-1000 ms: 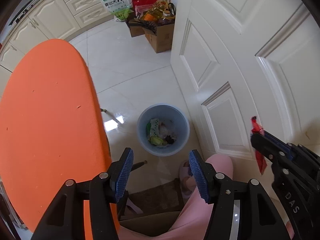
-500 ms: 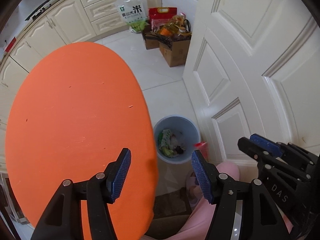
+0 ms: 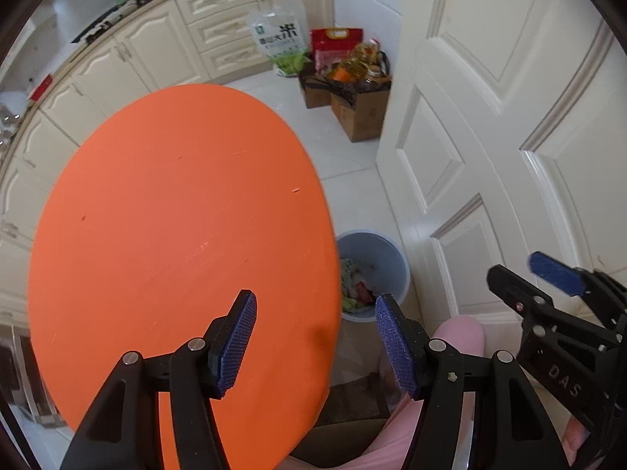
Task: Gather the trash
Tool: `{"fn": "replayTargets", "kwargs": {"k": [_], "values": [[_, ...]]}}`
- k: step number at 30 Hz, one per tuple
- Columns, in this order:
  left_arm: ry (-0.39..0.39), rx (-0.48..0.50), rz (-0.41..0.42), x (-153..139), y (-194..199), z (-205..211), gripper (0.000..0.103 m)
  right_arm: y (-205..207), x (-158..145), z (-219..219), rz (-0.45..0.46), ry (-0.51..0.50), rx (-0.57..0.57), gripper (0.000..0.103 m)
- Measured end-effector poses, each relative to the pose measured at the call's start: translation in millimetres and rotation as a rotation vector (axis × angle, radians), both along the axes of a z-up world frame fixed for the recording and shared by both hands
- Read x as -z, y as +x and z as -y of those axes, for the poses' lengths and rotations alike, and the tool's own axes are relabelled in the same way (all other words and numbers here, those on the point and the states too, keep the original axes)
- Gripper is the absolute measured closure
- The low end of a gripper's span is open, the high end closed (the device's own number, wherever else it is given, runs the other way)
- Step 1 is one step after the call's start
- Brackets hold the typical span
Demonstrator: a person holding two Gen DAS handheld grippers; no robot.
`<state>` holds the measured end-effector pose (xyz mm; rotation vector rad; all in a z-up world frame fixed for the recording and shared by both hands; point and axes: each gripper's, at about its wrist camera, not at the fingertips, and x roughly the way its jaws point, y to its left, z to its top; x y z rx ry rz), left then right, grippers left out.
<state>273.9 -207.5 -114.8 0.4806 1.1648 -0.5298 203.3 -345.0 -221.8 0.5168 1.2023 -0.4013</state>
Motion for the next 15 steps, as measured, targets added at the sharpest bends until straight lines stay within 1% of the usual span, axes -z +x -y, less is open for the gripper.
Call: {"fn": "replayTargets", "kwargs": {"k": [1, 2, 3, 7, 8, 9, 10, 13, 15], "values": [[-0.003, -0.015, 0.01, -2, -4, -4, 0.044, -2, -3, -3, 0.004, -0.016, -0.013, 0.043], [-0.01, -0.03, 0.018, -3, -8, -8, 0.044, -5, -7, -6, 0.015, -0.026, -0.029, 0.036], [-0.018, -0.045, 0.022, -5, -13, -11, 0.044, -7, -10, -9, 0.026, -0.031, -0.037, 0.032], [-0.04, -0.102, 0.05, -12, -35, -26, 0.044, -20, -28, -20, 0.087, -0.059, -0.064, 0.03], [-0.049, -0.123, 0.058, -14, -41, -30, 0.044, -23, -32, -22, 0.105, -0.064, -0.065, 0.024], [-0.058, -0.14, 0.069, -16, -48, -35, 0.044, -26, -36, -24, 0.122, -0.07, -0.065, 0.015], [-0.063, -0.155, 0.081, -18, -55, -39, 0.044, -30, -41, -27, 0.15, -0.082, -0.066, 0.012], [-0.074, -0.204, 0.134, -24, -80, -52, 0.044, -42, -54, -35, 0.216, -0.109, -0.076, 0.01], [-0.09, -0.225, 0.165, -27, -99, -58, 0.044, -49, -63, -43, 0.266, -0.12, -0.098, 0.006]]}}
